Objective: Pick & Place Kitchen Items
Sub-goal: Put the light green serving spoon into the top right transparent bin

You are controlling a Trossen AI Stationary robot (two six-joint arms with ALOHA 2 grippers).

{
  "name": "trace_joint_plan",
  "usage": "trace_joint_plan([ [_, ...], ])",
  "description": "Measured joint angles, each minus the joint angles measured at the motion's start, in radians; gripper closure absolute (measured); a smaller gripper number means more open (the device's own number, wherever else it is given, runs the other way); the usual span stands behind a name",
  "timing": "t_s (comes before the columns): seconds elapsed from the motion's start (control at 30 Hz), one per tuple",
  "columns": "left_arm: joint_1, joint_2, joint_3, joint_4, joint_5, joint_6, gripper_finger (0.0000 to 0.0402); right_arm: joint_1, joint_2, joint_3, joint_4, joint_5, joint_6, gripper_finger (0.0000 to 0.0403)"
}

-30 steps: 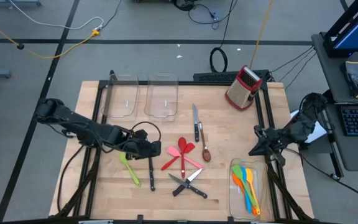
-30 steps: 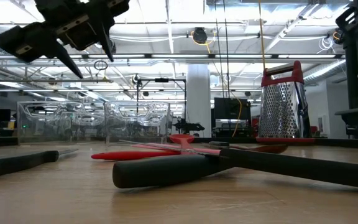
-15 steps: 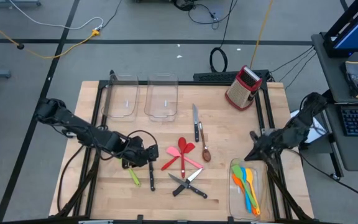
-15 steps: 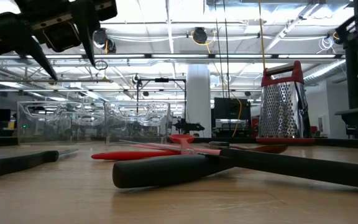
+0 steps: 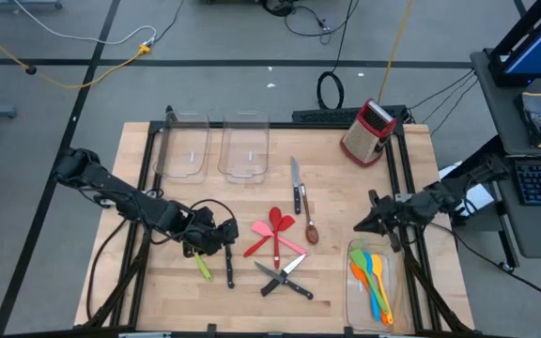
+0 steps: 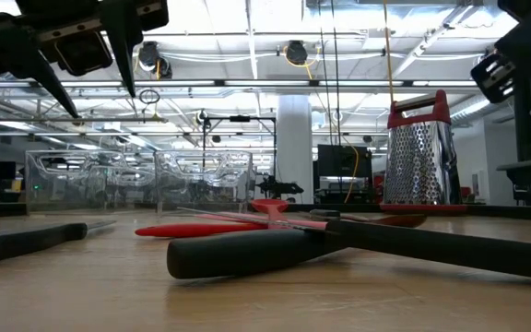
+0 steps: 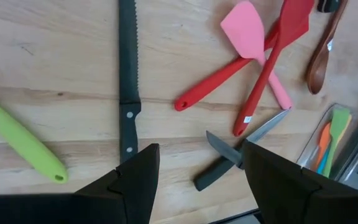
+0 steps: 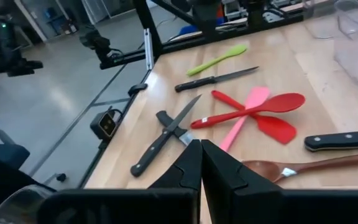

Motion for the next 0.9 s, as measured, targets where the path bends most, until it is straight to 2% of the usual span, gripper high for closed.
trace_joint_plan([
  [0.2, 0.000, 0.000, 0.000, -0.066, 0.001, -0.048, 0.0167, -0.119, -0.045, 0.000, -0.001, -0.038, -0.038, 0.0403],
  [0.37, 0.000, 0.000, 0.000, -0.118, 0.016, -0.095, 0.0167, -0.162, -0.128, 0.000, -0.001, -0.057, -0.059, 0.0403],
  [0.5, 0.000, 0.012, 0.000, -0.172, 0.093, -0.139, 0.0167, -0.172, -0.214, 0.000, -0.001, -0.056, -0.064, 0.0403],
  [0.63, -0.017, 0.049, -0.001, -0.247, 0.213, -0.200, 0.0167, -0.172, -0.278, 0.000, 0.000, -0.056, -0.064, 0.0403],
  [0.73, -0.035, 0.095, -0.001, -0.282, 0.293, -0.239, 0.0167, -0.172, -0.285, 0.000, 0.000, -0.057, -0.064, 0.0403],
  [0.9, -0.043, 0.152, -0.006, -0.319, 0.346, -0.239, 0.0167, -0.172, -0.281, 0.000, -0.042, -0.061, -0.064, 0.0403],
])
